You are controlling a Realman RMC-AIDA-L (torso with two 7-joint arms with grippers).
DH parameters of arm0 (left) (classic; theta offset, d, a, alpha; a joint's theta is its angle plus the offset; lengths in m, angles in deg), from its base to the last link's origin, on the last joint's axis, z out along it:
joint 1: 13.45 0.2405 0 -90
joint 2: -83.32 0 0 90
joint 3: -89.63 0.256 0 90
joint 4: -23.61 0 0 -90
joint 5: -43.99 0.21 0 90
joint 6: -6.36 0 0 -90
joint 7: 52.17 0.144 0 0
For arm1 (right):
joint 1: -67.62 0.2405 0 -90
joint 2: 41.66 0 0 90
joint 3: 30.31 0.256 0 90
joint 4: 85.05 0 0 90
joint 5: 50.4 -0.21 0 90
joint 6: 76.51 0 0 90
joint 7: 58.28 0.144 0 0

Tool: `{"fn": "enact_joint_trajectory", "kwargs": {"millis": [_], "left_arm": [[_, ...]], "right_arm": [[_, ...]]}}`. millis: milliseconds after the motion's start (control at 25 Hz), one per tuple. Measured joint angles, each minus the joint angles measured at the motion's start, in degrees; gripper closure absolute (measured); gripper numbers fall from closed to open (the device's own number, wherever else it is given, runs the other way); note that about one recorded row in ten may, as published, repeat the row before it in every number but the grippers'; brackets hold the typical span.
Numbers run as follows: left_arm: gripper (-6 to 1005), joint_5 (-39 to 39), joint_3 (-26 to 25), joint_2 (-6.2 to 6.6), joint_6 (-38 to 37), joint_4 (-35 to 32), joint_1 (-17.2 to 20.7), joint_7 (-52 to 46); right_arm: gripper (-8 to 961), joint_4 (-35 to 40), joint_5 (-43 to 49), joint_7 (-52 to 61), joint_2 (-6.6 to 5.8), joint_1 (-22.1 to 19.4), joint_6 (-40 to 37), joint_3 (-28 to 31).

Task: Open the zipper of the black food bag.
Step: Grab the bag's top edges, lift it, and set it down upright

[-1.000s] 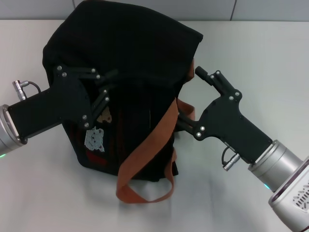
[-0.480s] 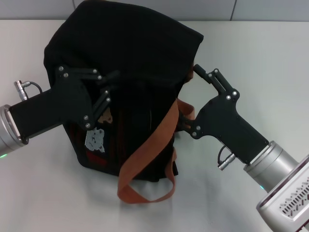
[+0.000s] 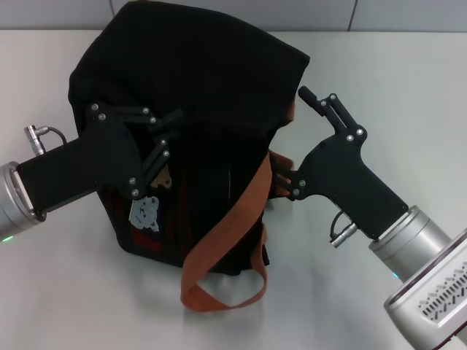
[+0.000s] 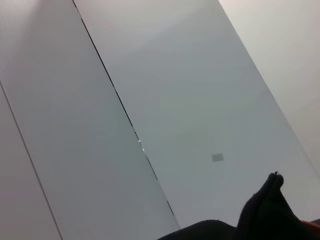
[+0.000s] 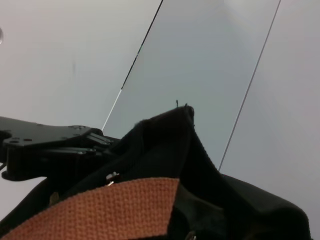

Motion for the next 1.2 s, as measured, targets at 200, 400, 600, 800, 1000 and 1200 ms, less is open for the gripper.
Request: {"fn": "enact_joint_trajectory", "kwargs": {"millis": [200, 400, 600, 800, 1000, 1200], "left_arm": [[924, 0.1, 0.0, 0.0, 0.1, 0.1, -0.1, 0.0], [923, 0.1, 0.0, 0.0, 0.2, 0.4, -0.4, 0.0], [923, 0.1, 0.0, 0.0, 0.3, 0.7, -0.7, 0.0], [923, 0.1, 0.0, 0.0, 0.5, 0.8, -0.9, 0.0], [923, 0.1, 0.0, 0.0, 0.6, 0.8, -0.9, 0.0], [923, 0.1, 0.0, 0.0, 0.6, 0.9, -1.0, 0.0]], "right_arm": [[156, -0.7, 0.0, -2.8, 0.0, -0.5, 0.0, 0.0], [163, -0.7, 0.4, -3.3, 0.0, -0.6, -0.1, -0.3], [240, -0.5, 2.9, -3.4, 0.0, -0.7, 0.0, 0.0], [422, -0.5, 3.0, -3.4, 0.0, -0.7, 0.0, 0.0], [570, -0.4, 3.0, -3.5, 0.0, -0.7, 0.0, 0.0], [574, -1.1, 3.1, -6.9, 0.0, -0.5, 0.8, -0.3]]}}
